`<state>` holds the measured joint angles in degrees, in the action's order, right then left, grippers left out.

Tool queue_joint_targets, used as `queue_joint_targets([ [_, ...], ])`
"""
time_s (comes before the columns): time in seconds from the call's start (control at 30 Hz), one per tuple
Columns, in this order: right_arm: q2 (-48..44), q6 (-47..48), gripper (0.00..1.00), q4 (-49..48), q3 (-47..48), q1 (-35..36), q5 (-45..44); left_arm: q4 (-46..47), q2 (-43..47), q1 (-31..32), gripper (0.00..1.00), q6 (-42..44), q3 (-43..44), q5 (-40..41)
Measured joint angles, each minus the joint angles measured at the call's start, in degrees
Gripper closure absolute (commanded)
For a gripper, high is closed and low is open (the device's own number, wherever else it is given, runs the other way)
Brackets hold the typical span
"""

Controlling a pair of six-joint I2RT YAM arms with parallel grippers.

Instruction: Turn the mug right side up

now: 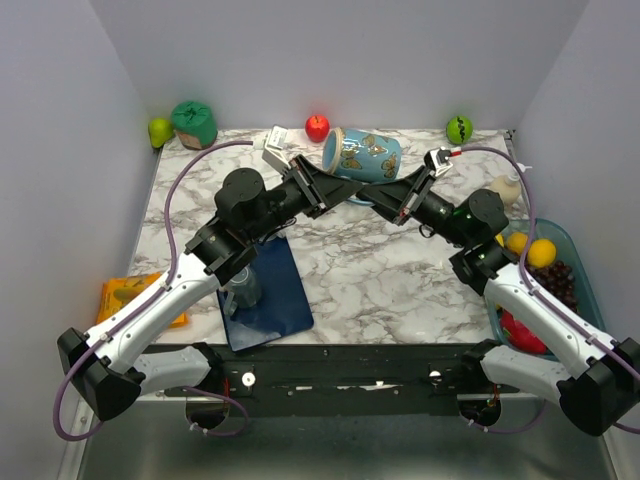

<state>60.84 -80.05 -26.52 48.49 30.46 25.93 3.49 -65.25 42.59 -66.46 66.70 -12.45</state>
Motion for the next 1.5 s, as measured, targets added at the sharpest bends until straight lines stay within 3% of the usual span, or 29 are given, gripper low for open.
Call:
queue_joint_targets([
  [0.03,0.0,0.0,0.99,-0.4,0.1,0.0,0.2,0.2,0.1,0.0,1.0,-0.3,0.0,0.0],
  [0.3,0.0,0.4,0.99,-1.4,0.5,0.0,0.3,1.6,0.1,0.0,0.98,-0.8,-0.1,-0.2],
  [0.37,-0.2,0.8,0.99,-1.2,0.5,0.0,0.2,1.5,0.1,0.0,0.83,-0.8,-0.1,-0.3],
  [0.4,-0.4,1.1,0.99,-0.8,0.5,0.0,0.2,1.5,0.1,0.0,0.66,-0.7,-0.1,-0.3],
  [0.5,-1.5,2.7,0.99,1.3,0.7,0.2,-0.8,1.1,0.1,0.0,0.3,0.1,-0.1,-0.5],
  [0.6,-3.0,5.8,0.99,6.8,1.8,0.3,-2.9,0.7,0.5,0.2,0.08,1.7,-0.1,-0.5],
  [0.67,-3.8,8.6,0.99,12.2,3.1,0.3,-5.1,-1.0,1.3,0.3,0.02,3.7,-0.1,0.1],
  [0.87,-5.4,18.9,0.99,28.8,8.7,0.3,-14.6,-8.2,3.7,0.3,0.01,9.9,0.5,4.0],
  [1.1,-4.2,32.5,0.99,46.8,16.1,0.2,-30.9,-23.5,3.8,0.2,0.01,16.5,4.5,11.9],
  [1.5,10.4,49.9,0.99,53.8,18.4,-3.7,-55.7,-43.1,2.6,-0.7,0.01,21.3,5.9,24.1],
])
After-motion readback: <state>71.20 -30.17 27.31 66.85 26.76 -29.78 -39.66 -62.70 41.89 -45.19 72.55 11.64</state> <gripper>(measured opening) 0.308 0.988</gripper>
